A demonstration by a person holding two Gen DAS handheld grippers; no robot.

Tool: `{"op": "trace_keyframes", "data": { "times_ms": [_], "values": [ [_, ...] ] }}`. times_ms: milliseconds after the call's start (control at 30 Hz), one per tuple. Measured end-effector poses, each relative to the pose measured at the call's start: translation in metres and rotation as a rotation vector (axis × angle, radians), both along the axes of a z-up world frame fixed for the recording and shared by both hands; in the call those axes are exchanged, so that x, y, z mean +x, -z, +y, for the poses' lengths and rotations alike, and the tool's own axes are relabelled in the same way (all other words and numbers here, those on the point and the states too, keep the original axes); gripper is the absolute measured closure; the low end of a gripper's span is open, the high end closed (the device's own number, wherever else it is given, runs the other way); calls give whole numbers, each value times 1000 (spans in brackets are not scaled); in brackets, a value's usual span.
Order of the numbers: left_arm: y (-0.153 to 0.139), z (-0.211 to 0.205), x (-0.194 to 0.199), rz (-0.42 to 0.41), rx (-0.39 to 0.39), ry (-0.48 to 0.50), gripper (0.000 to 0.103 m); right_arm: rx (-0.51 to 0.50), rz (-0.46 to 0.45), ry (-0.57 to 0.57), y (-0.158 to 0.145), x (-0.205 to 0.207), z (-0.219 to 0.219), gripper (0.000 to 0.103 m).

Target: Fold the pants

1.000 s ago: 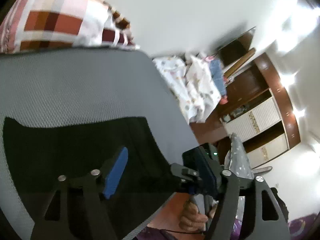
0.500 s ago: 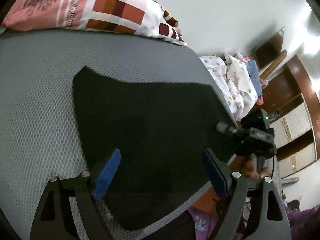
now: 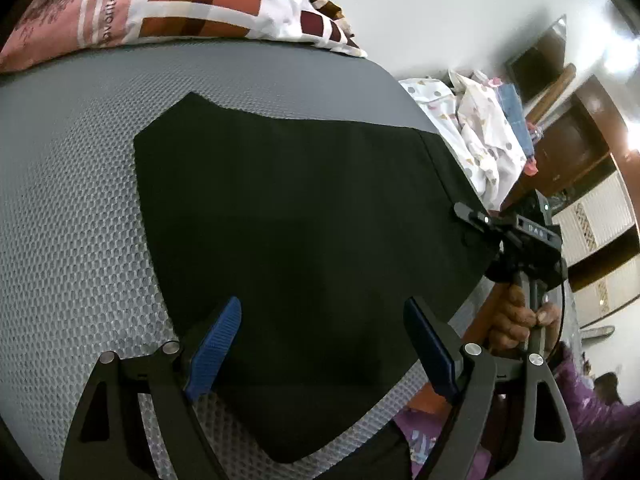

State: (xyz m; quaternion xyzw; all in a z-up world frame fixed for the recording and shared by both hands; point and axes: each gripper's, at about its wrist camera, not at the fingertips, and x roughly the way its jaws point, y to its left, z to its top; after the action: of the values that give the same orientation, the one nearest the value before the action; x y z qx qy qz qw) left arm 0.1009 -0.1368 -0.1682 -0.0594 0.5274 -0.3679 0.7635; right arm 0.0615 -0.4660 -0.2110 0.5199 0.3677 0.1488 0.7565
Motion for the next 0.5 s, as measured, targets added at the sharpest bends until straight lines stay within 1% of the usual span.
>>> {"op": "trace_keyframes", "data": {
  "times_ms": [133, 167, 233, 300, 367, 400, 467, 500],
  "values": [
    [3, -1, 3, 0, 2, -1, 20, 25, 21, -6, 6, 5, -1, 86],
    [5, -1, 5, 3, 2, -4, 20, 39, 24, -9, 9, 2, -3, 83],
    [10, -1, 7, 18, 3, -9, 20, 64, 39, -6, 14, 0, -7, 82],
    [13, -3, 9, 22, 5, -8, 20, 100, 48, 12, 14, -6, -14, 77],
    [13, -2, 9, 20, 0, -6, 20, 59, 36, 89, 2, -24, -30, 76],
    [13, -2, 9, 19, -2, -3, 20, 53, 30, 110, -1, -32, -35, 76],
    [14, -1, 9, 20, -7, 1, 20, 76, -9, 159, -14, -57, -47, 76],
    [15, 1, 9, 22, -14, -1, 19, 83, -24, 161, -19, -65, -48, 76]
  ]
}}
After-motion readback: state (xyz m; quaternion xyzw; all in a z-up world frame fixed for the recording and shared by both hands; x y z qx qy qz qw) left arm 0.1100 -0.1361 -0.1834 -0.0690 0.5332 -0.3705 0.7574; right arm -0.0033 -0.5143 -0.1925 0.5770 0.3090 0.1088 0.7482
